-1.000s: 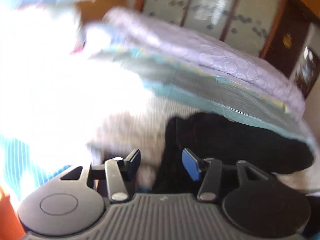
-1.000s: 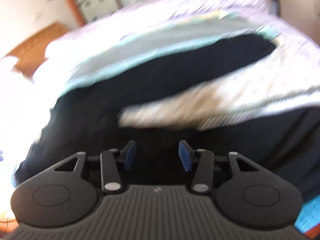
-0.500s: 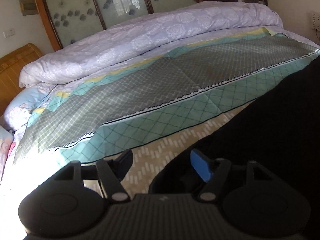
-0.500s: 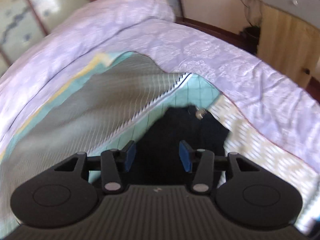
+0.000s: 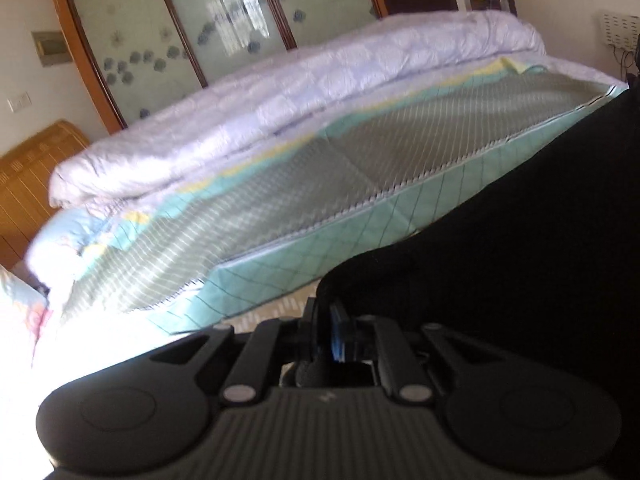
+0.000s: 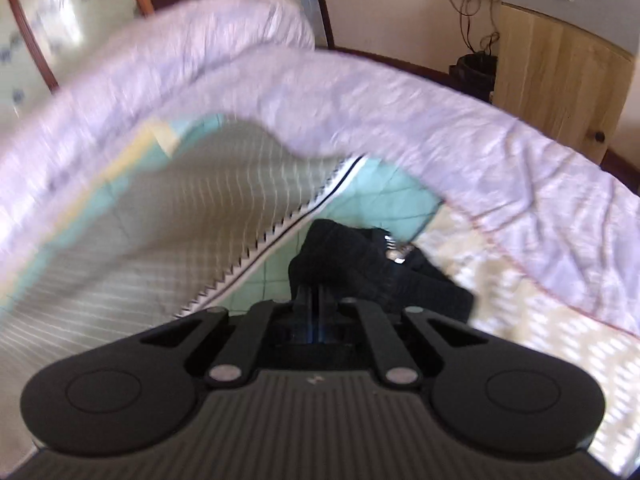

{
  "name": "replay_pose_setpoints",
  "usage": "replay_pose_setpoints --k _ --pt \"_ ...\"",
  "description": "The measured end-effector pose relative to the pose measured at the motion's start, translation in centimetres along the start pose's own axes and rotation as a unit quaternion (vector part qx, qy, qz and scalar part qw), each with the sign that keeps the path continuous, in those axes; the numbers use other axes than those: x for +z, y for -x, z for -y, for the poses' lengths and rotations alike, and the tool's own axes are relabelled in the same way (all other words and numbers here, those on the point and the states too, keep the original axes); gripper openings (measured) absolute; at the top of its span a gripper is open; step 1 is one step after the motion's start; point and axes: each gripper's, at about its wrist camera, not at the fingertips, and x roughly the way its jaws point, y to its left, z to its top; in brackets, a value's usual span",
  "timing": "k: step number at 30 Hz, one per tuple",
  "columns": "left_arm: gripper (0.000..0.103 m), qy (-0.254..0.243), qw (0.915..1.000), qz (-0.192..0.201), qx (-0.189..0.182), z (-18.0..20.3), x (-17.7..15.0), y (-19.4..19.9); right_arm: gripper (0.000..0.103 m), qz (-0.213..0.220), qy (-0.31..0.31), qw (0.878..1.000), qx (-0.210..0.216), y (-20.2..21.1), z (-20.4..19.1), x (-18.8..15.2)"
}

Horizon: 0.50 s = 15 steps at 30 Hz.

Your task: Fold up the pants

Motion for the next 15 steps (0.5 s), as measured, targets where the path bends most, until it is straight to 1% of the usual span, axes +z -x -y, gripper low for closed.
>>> replay_pose_setpoints --k 3,7,10,12,14,15 --pt "0.006 -0.01 0.9997 0.02 0.0 0.3 -0.3 5.5 0.005 0.001 -0.032 0.999 0.043 5.7 3.9 0.0" --pt "0.006 -0.006 0.999 0.045 0.005 0.9 -2.7 12.9 0.005 0.011 -0.058 0.994 0.092 13.6 10.4 -1.7" --pt "0.006 0.002 0.9986 0.053 -0.002 1.7 -6.2 18.2 0.005 0.01 -0.08 0.989 0.126 18.8 16.8 -4.7" --pt "0.007 -0.002 0.9986 0.052 -0.008 2.7 -9.1 20.9 0.005 0.012 -0.091 0.986 0.136 21.3 21.5 -7.3" --pt "0.007 0.004 0.9991 0.035 -0.024 3.9 -12.5 22.7 0.005 0.012 -0.107 0.985 0.133 22.7 26.2 -10.5" --pt "0.007 0.008 0.9992 0.015 -0.036 4.6 -14.1 23.1 0.006 0.007 -0.116 0.985 0.125 22.8 28.3 -12.2"
